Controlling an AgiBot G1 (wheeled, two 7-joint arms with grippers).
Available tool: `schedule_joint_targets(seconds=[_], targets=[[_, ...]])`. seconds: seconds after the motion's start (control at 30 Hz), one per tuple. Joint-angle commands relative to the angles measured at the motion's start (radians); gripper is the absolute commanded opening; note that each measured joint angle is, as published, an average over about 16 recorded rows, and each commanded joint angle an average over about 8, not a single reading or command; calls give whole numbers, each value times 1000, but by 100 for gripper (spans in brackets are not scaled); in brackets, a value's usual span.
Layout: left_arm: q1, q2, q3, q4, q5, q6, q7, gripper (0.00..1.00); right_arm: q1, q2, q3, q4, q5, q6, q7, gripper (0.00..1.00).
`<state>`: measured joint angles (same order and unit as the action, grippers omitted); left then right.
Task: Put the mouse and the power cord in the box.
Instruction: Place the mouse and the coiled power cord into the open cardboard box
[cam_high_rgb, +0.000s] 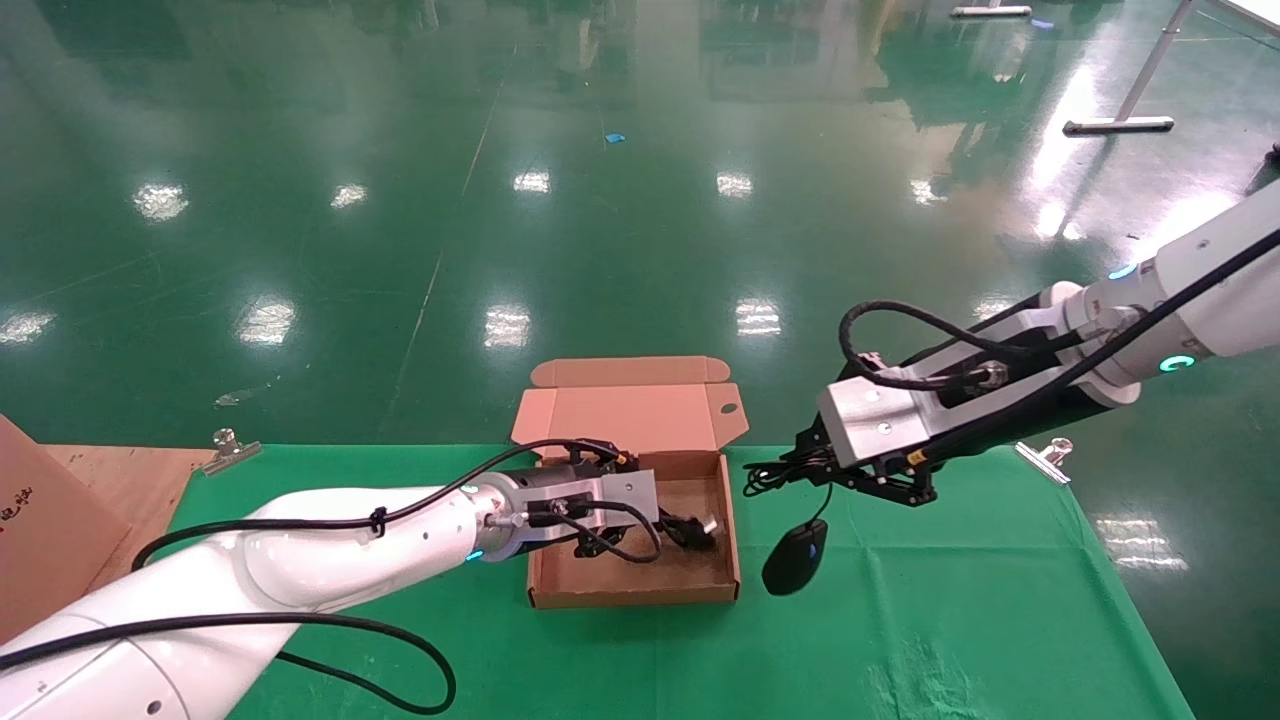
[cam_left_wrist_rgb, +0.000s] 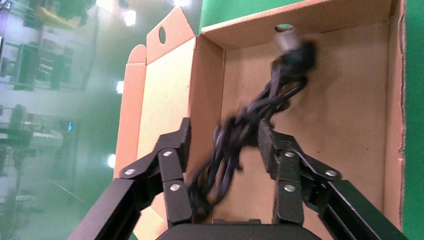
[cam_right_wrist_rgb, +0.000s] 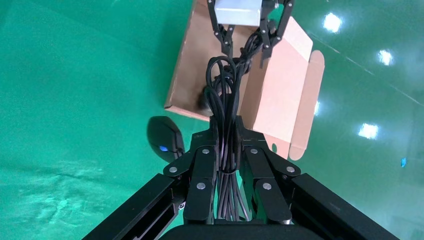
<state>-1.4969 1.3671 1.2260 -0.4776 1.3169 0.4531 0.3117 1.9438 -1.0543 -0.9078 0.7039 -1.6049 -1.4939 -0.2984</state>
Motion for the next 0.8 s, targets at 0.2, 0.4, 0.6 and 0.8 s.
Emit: schedule_joint_targets(seconds=[0.2,0.4,0.6,0.8], targets=[[-7,-1,24,2,-45,-4,-5,100,0,-11,-1,19,1,1,20,0],[-49,-20,-3,8,-143,103,-22,100,2,-35,-3,27,-2,12,40,0],[-102,-91,-68,23,-247,270,43,100,7,-91,-8,14,-8,36,53,0],[-117,-214,-127,-2,-327,387,100,100,6,-189,-26,-32,-35,85,50,0]])
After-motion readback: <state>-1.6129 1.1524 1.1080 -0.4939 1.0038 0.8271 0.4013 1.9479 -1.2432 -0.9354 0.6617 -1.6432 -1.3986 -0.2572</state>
